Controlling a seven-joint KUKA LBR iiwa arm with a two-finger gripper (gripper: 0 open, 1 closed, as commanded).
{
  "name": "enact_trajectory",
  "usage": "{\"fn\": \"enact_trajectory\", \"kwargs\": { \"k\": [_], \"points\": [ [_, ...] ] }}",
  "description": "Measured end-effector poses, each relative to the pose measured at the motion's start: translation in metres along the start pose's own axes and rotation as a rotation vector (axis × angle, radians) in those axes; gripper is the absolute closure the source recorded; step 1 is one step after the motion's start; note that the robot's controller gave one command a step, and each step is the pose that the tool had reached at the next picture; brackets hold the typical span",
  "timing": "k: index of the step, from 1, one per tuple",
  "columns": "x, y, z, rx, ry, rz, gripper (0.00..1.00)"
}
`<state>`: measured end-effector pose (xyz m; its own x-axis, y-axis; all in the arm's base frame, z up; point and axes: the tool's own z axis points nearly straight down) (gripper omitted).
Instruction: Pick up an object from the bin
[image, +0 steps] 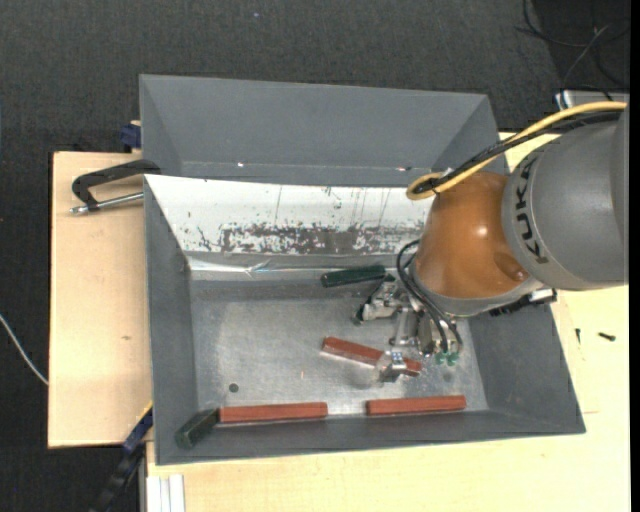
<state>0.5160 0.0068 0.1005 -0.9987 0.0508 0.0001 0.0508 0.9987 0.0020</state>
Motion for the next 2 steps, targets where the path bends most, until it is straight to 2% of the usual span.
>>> {"fn": "enact_trajectory", "kwargs": {
  "k": [1, 2],
  "points": [
    [-0.005, -0.001, 0.023, -0.003, -0.021, 0.058, 0.0],
    [0.011, 0.011, 0.023, 0.004, -0.016, 0.014, 1.0]
  ]
}}
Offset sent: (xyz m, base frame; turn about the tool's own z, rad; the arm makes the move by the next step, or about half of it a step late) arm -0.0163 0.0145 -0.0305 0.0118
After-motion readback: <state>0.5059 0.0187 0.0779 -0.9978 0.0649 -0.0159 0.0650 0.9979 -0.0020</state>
